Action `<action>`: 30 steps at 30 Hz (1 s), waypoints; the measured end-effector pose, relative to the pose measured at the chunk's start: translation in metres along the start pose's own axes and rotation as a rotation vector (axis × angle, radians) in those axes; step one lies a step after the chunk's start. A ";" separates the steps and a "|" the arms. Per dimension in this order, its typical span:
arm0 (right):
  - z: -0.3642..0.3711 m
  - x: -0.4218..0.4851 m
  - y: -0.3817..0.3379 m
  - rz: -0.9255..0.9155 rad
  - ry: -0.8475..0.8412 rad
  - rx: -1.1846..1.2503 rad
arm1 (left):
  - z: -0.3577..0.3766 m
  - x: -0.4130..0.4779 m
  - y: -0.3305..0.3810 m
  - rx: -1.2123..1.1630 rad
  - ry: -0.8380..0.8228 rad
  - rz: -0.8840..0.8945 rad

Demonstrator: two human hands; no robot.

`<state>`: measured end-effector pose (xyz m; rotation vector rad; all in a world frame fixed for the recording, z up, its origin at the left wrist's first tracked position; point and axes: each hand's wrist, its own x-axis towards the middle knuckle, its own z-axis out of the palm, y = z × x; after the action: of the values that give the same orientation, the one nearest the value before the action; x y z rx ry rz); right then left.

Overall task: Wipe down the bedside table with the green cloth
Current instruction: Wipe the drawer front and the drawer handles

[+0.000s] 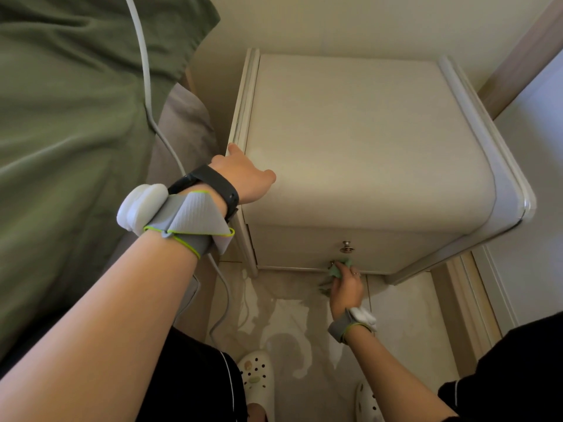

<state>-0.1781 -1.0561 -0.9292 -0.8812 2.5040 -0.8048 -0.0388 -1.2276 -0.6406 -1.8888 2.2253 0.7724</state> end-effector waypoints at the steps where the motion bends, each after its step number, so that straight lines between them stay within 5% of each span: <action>1: 0.003 -0.003 -0.003 0.011 0.014 0.030 | 0.001 0.000 0.000 0.005 0.000 -0.003; 6: 0.020 -0.015 -0.017 -0.169 -0.108 0.007 | 0.002 0.001 -0.004 0.033 0.007 -0.001; 11: 0.035 -0.009 -0.042 0.062 -0.043 0.126 | 0.006 -0.003 -0.002 0.019 0.040 -0.014; 14: 0.056 -0.013 -0.062 0.082 -0.188 0.084 | 0.007 -0.003 -0.001 0.007 0.065 -0.018; 21: 0.098 -0.005 -0.097 -0.200 -0.661 -0.214 | 0.006 0.003 -0.008 -0.051 0.112 0.031; 23: 0.090 0.000 -0.079 -0.188 -0.630 -0.229 | 0.005 0.004 -0.009 -0.047 0.120 0.036; 27: 0.071 0.003 -0.037 0.116 -0.397 -0.213 | 0.007 0.003 -0.007 -0.038 0.143 0.022; 30: 0.082 -0.005 -0.067 0.291 -0.353 -0.076 | 0.009 0.002 -0.004 -0.047 0.140 0.021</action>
<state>-0.1036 -1.1280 -0.9500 -0.5999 2.2853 -0.4204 -0.0372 -1.2255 -0.6506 -2.0023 2.3311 0.7228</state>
